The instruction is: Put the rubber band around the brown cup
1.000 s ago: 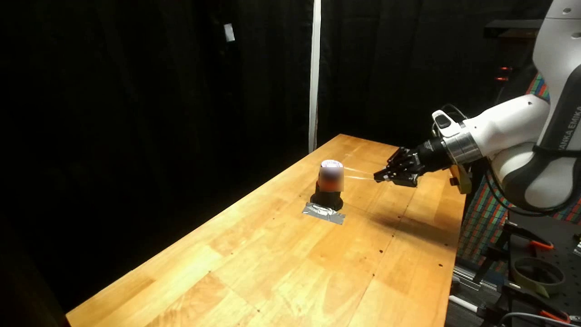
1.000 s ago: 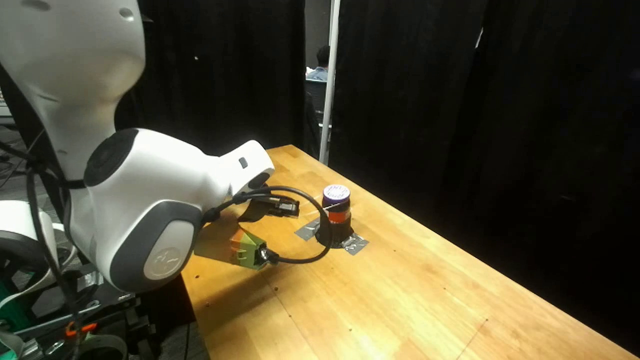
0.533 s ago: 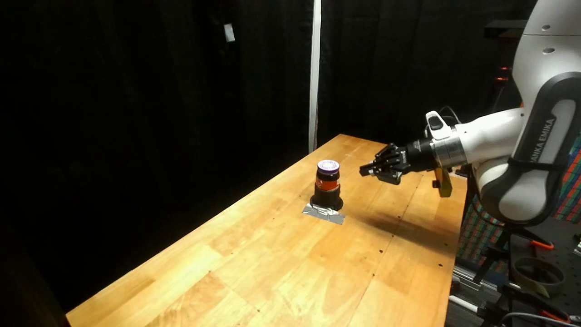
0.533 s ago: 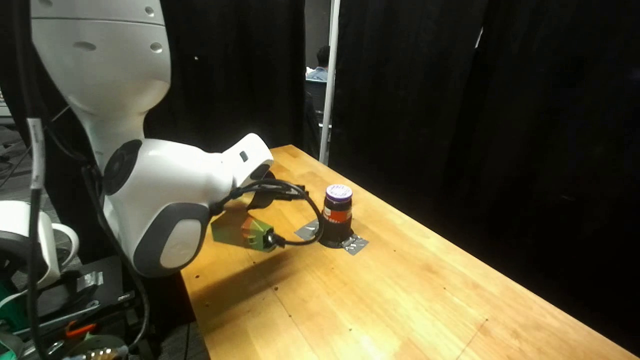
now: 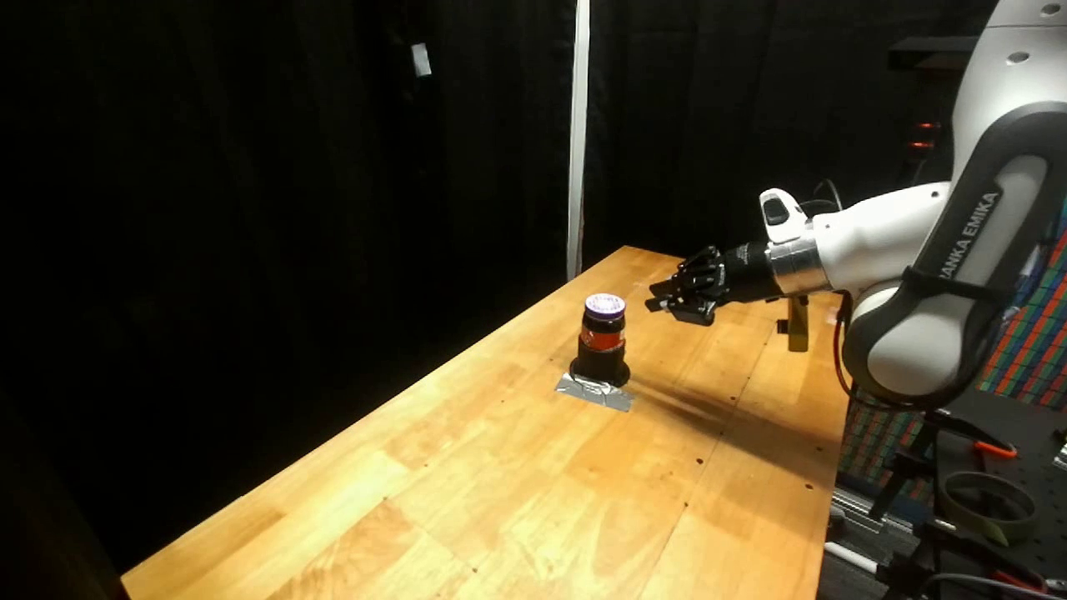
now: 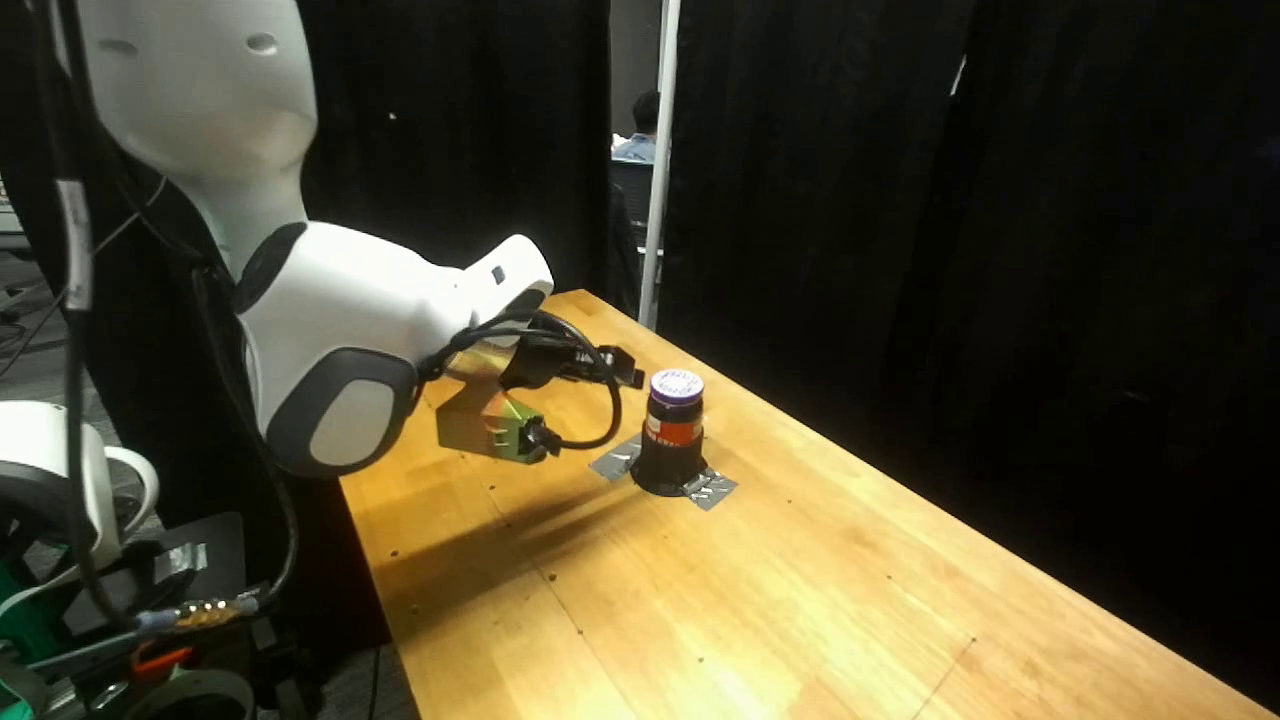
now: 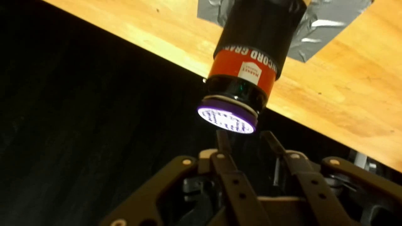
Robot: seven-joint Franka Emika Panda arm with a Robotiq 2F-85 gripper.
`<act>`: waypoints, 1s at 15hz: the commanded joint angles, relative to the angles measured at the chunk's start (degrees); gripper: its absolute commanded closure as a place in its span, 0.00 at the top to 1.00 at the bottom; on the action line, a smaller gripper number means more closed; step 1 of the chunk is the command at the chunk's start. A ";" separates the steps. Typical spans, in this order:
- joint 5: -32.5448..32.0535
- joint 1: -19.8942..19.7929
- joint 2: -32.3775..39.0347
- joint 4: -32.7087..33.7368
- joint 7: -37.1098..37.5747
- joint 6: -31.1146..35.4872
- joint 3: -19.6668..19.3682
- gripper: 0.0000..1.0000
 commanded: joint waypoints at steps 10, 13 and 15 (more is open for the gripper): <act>60.66 30.14 -14.53 -0.59 -46.35 -27.86 -24.64 1.00; 75.25 33.07 -15.92 0.05 -57.40 -27.00 -23.75 1.00; 84.70 34.07 -17.05 1.16 -63.51 -25.77 -22.53 1.00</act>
